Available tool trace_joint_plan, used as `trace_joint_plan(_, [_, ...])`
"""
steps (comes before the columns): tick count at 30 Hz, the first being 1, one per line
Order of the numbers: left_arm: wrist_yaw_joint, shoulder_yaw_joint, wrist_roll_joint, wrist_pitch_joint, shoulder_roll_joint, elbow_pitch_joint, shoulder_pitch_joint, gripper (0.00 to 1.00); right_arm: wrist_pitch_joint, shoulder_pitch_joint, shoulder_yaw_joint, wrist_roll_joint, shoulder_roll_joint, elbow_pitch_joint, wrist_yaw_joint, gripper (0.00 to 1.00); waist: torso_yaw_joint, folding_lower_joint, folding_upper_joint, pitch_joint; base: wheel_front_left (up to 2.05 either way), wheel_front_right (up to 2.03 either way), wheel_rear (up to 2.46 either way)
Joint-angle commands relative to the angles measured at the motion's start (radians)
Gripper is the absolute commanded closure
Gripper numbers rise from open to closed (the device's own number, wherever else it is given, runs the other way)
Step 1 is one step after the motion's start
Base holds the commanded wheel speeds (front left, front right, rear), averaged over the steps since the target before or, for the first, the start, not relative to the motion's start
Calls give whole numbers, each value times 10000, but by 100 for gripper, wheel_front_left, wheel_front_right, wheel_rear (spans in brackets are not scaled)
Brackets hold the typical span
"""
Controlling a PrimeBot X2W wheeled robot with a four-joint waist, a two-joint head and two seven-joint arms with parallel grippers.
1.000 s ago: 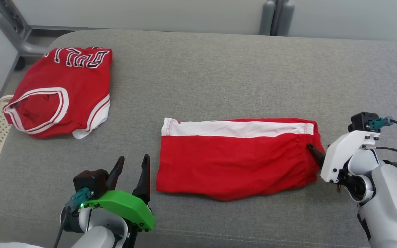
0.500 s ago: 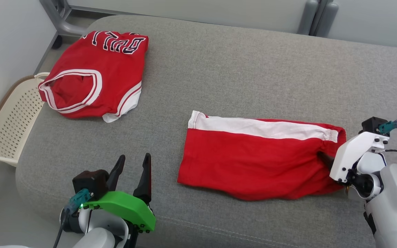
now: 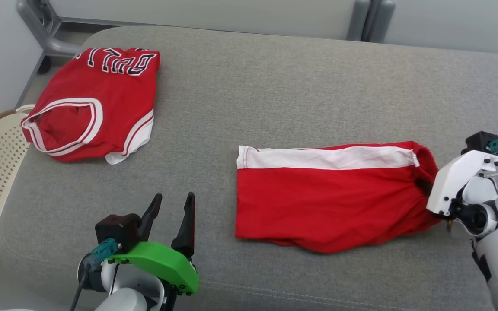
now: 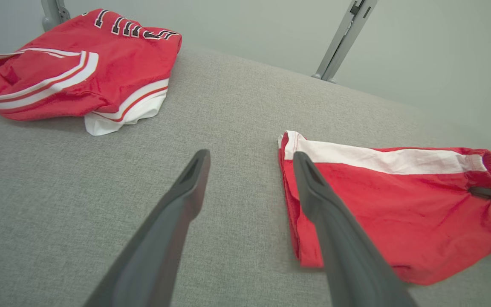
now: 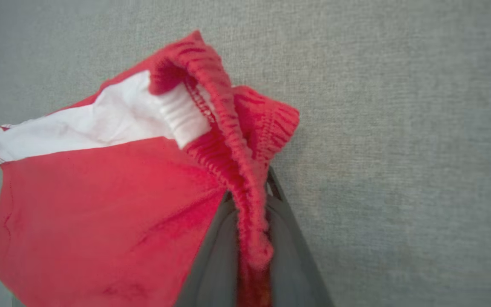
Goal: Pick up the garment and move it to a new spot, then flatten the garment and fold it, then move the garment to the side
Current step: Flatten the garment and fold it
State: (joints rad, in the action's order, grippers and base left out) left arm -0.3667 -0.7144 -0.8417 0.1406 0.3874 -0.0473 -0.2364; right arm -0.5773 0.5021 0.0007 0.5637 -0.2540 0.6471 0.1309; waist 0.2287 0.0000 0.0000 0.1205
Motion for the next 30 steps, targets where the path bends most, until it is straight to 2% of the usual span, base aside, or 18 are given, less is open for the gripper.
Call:
trace_joint_plan(1, [-34,-24,131,-31,44,131,42,0,-232,-2,51,171,-419,-172,-4,100,-373,0,0,-81,0,0,0])
trace_joint_plan(8, [-125,-122,193,-133,106,493,-29,0,-747,-316,-318,178,-1476,-531,-4,100,-957,0,0,-159,0,0,0])
trace_joint_plan(12, [-147,-135,178,-181,117,588,-37,0,-1027,-454,-674,14,-1821,-726,-2,100,-1282,0,0,-168,0,0,0])
trace_joint_plan(15, [-164,-111,129,-169,141,586,0,0,-1215,-490,-894,70,-1650,-946,-4,100,-1498,0,0,-166,0,0,0])
trace_joint_plan(21, [-107,-74,40,-101,142,544,92,0,-1736,-510,-908,446,-914,-1690,-2,100,-1782,0,0,-209,0,0,0])
trace_joint_plan(30, [-4,-152,-70,-60,11,468,227,0,-2622,-698,-686,446,105,-3212,-2,100,-1709,0,0,-528,0,0,0])
